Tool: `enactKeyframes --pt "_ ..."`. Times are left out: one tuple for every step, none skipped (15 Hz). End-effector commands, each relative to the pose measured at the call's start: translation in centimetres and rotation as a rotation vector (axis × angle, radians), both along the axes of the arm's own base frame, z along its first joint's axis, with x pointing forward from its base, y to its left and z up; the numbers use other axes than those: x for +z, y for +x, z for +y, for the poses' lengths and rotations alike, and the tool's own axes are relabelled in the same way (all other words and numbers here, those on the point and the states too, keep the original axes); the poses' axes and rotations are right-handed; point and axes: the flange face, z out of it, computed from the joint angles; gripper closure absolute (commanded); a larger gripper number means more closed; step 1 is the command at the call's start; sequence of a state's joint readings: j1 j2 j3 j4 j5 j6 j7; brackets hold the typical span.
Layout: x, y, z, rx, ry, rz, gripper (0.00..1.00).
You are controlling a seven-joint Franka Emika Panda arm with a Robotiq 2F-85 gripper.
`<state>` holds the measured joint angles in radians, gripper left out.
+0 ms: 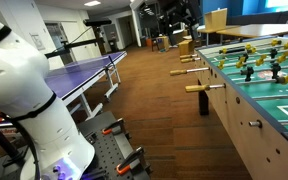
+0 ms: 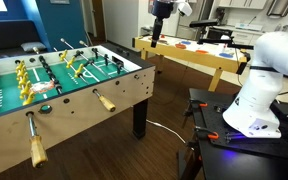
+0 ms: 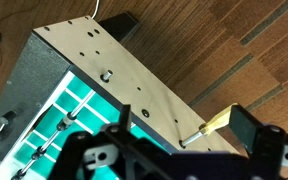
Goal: Pull the wooden handle towards you
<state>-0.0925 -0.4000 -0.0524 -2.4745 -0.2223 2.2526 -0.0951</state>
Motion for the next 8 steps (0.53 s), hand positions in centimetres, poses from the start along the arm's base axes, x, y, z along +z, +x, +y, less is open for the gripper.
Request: enactKeyframes --pt "0.1 0.0 0.0 0.000 0.000 0.001 0.00" --pt "0.1 0.0 0.0 0.000 0.000 0.001 0.00" --pt "0.1 0.0 0.0 0.000 0.000 0.001 0.00" --pt "0.1 0.0 0.0 0.000 0.000 0.001 0.00" --pt "0.1 0.0 0.0 0.000 0.000 0.001 0.00" --pt "0.1 0.0 0.0 0.000 0.000 0.001 0.00" --pt "-0.1 0.6 0.3 -0.001 -0.009 0.003 0.00" --pt "-0.2 1.6 1.1 0.001 -0.016 -0.008 0.00"
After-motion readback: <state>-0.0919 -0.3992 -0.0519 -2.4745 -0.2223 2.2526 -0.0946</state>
